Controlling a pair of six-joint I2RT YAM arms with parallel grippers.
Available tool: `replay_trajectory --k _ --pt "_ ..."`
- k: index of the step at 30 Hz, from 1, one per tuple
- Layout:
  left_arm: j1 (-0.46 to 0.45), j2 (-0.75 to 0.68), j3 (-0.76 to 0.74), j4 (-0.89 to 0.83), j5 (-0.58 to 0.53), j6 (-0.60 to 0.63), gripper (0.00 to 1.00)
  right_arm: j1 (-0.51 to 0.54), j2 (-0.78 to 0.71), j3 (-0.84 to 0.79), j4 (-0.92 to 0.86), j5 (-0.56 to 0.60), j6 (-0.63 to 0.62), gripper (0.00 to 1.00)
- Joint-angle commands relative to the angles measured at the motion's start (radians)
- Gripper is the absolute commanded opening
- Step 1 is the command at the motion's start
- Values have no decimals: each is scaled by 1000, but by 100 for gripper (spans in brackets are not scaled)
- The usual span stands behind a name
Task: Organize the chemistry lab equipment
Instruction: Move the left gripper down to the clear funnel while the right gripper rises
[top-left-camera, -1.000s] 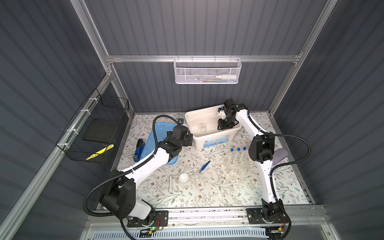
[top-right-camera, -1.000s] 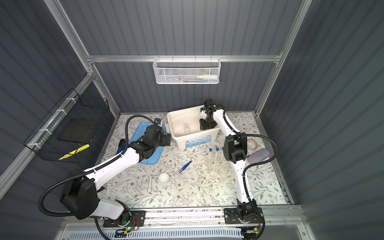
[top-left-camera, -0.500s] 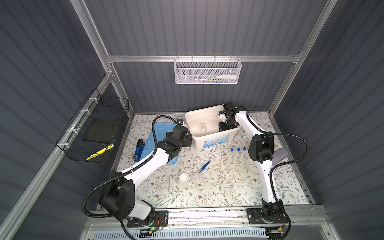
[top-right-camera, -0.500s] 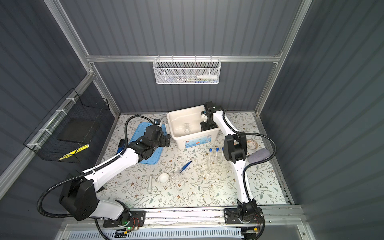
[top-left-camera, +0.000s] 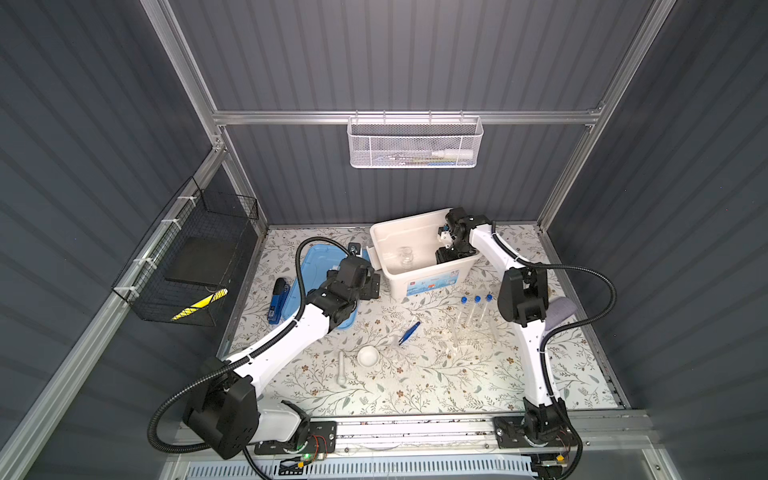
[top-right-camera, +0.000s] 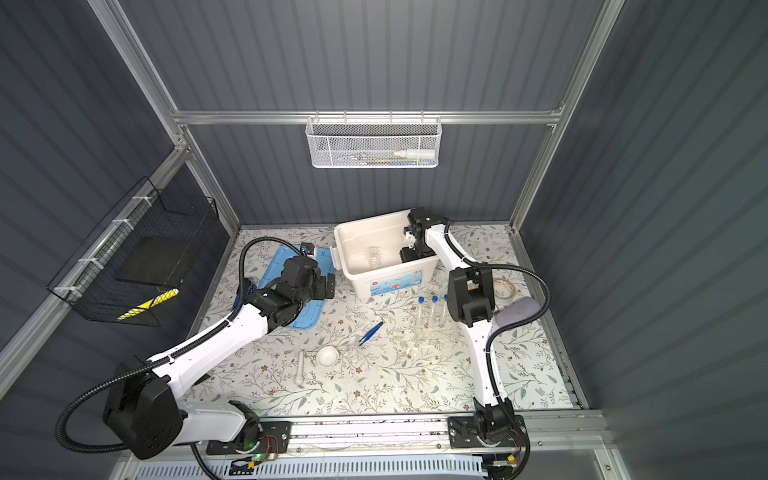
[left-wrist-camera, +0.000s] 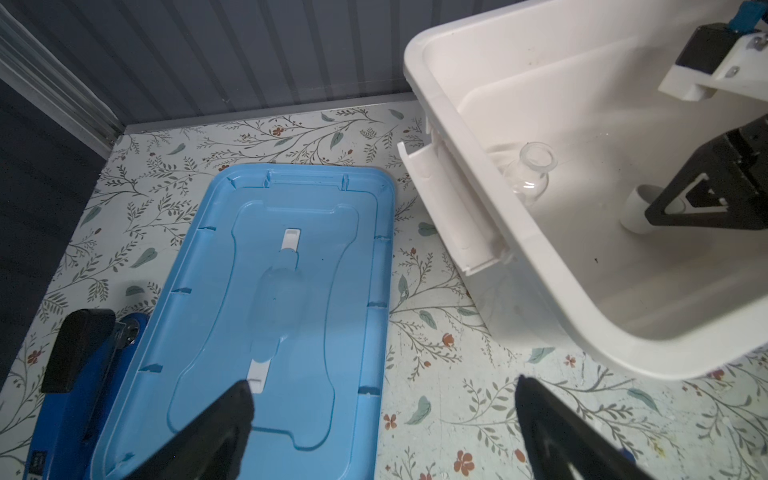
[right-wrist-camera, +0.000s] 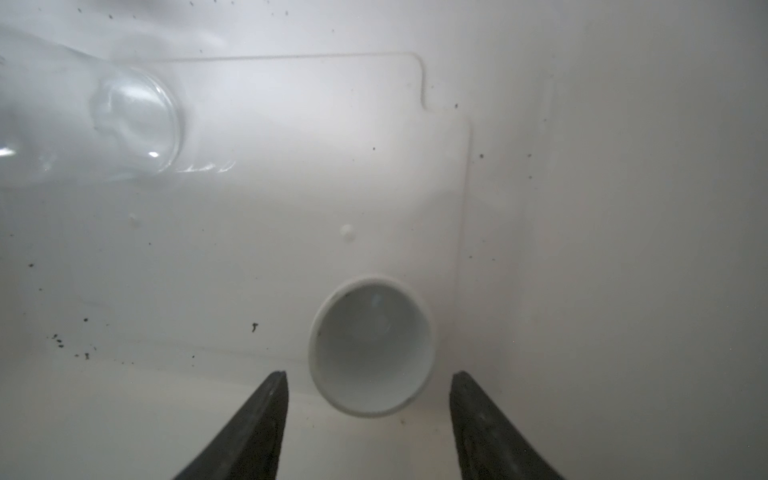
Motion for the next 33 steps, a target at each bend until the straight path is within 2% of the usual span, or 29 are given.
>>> replay_trajectory --k 1,8,12,16,19,26,33 --pt "-21 -52 -39 -41 21 -16 100 -6 -65 -15 1 0 7 68" --pt "-105 -135 -136 -62 46 -10 99 -6 -195 -132 103 -13 28 78" --pt "-134 -150 -183 -73 126 -26 92 -6 -287 -218 187 -27 43 83" --pt "-153 -160 -231 -66 206 -36 82 -6 -376 -300 261 -45 62 84" --pt "-191 -157 -261 -66 217 -33 77 -10 -435 -355 307 -49 77 85" --pt "-260 -144 -315 -28 263 -17 72 -25 -537 -456 388 -37 110 86" --pt "-314 -130 -341 -3 273 -15 71 -44 -572 -499 405 -18 117 87"
